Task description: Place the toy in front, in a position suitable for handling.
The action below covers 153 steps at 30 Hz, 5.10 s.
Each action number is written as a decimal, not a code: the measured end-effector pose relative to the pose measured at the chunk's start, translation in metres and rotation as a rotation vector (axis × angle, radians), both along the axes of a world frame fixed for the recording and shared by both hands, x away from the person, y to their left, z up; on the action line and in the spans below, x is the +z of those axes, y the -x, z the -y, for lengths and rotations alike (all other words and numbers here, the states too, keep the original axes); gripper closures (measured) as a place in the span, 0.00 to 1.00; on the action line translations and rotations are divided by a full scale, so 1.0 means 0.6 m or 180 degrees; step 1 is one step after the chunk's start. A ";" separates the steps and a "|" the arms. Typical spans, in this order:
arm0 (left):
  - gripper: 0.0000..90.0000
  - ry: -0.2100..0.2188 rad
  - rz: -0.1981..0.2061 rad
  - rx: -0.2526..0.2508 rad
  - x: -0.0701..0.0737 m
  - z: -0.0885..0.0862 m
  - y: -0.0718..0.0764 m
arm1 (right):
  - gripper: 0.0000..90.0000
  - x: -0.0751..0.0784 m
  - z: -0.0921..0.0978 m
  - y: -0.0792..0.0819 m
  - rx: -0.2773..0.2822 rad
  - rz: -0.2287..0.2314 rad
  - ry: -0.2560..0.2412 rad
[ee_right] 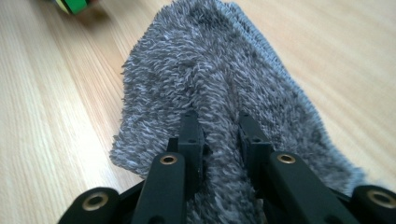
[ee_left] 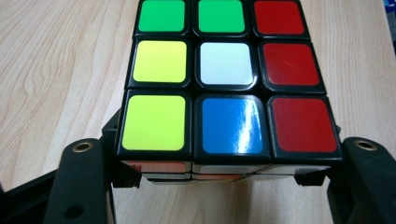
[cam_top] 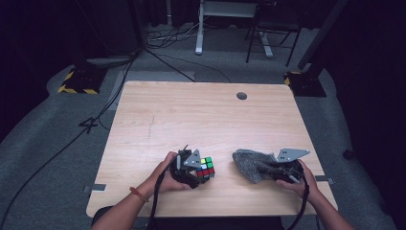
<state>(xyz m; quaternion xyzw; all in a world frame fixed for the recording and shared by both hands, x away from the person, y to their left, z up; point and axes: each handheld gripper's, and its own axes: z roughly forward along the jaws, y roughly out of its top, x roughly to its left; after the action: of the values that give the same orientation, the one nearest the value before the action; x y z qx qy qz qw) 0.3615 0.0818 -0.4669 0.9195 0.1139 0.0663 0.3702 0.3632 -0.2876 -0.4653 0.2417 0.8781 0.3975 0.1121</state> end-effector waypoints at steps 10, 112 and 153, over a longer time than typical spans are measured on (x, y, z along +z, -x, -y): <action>0.37 -0.0129 0.0031 -0.0044 0.002 0.015 0.001 | 0.85 0.041 -0.017 0.012 0.0147 0.0194 -0.0123; 0.38 -0.0384 0.0149 -0.0128 0.012 0.086 0.002 | 0.85 0.078 -0.185 0.033 0.0836 0.0454 -0.0015; 0.37 -0.0036 0.0293 -0.0104 0.044 0.073 0.010 | 0.84 0.051 -0.136 0.018 0.0626 0.0206 -0.0340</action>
<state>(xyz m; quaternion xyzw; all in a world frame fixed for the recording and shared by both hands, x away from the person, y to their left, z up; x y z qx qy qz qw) 0.3554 0.0377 -0.4404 0.9193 0.0814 0.1031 0.3709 0.3526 -0.2061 -0.4350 0.1470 0.8710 0.4605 0.0878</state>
